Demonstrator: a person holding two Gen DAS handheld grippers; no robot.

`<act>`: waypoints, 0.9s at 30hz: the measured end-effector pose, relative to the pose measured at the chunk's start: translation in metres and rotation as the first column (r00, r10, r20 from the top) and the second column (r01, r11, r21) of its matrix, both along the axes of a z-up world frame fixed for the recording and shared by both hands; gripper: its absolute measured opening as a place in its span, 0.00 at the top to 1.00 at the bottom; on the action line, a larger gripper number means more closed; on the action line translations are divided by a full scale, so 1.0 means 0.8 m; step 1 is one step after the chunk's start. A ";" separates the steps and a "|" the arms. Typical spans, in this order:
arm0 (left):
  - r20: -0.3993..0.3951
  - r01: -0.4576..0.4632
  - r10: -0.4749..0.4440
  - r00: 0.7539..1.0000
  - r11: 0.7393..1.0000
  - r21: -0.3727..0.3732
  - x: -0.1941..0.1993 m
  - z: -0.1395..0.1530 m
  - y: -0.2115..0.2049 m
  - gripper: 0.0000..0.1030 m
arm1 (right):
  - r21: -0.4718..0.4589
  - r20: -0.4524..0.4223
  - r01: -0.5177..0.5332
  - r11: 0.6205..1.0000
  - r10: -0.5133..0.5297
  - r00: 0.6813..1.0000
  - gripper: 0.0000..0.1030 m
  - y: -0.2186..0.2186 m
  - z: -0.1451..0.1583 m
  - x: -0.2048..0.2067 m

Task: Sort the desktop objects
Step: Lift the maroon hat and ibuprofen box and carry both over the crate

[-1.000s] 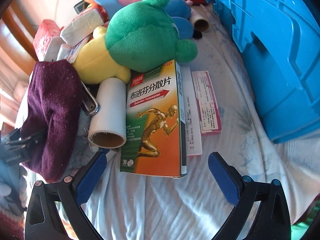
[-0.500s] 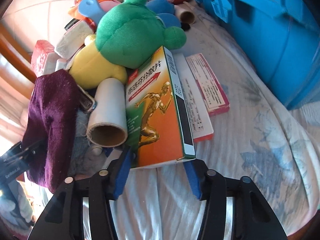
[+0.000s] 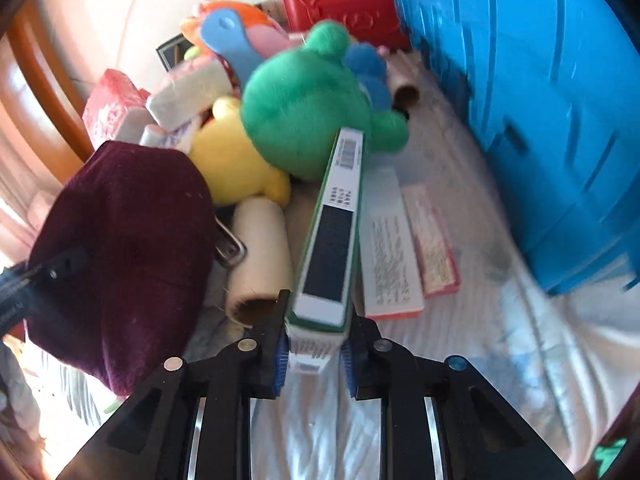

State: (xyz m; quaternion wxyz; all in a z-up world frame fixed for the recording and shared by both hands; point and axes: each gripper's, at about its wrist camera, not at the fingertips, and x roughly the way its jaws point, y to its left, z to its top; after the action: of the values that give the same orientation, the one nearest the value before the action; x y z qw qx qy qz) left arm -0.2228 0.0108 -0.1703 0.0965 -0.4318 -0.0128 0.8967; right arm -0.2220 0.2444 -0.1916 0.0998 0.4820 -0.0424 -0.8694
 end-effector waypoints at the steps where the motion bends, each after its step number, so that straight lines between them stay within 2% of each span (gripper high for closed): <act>1: -0.027 -0.002 0.002 1.000 1.000 0.004 0.002 0.013 -0.002 0.85 | 0.017 -0.015 0.006 1.000 -0.005 1.000 0.79 0.001 0.012 0.002; 5: -0.144 0.001 -0.004 0.990 1.000 -0.016 0.010 0.061 -0.001 0.87 | 0.059 -0.092 0.023 0.998 -0.018 0.996 0.82 0.014 0.061 0.013; 7: -0.200 -0.001 -0.006 0.980 0.999 -0.035 0.004 0.085 0.006 0.88 | 0.058 -0.128 0.016 0.998 -0.008 0.992 0.82 0.012 0.089 0.023; 8: -0.218 -0.001 -0.008 0.976 0.999 -0.041 -0.008 0.091 0.015 0.88 | 0.070 -0.142 0.013 0.997 -0.003 0.990 0.82 0.017 0.090 0.016; 17: -0.307 -0.018 0.010 0.952 0.999 -0.026 -0.008 0.147 0.019 0.90 | 0.100 -0.267 -0.023 0.995 0.050 0.962 0.83 0.010 0.169 0.014; 27: -0.448 -0.044 0.019 0.894 0.998 -0.046 -0.021 0.227 0.063 0.90 | 0.108 -0.441 -0.046 0.993 0.089 0.893 0.83 0.017 0.262 -0.006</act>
State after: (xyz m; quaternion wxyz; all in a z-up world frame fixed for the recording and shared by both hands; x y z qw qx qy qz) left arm -0.2395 0.0615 0.0114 0.0702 -0.2164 0.0275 0.9734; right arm -0.2270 0.2578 0.0180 0.1141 0.2756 0.0394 -0.9537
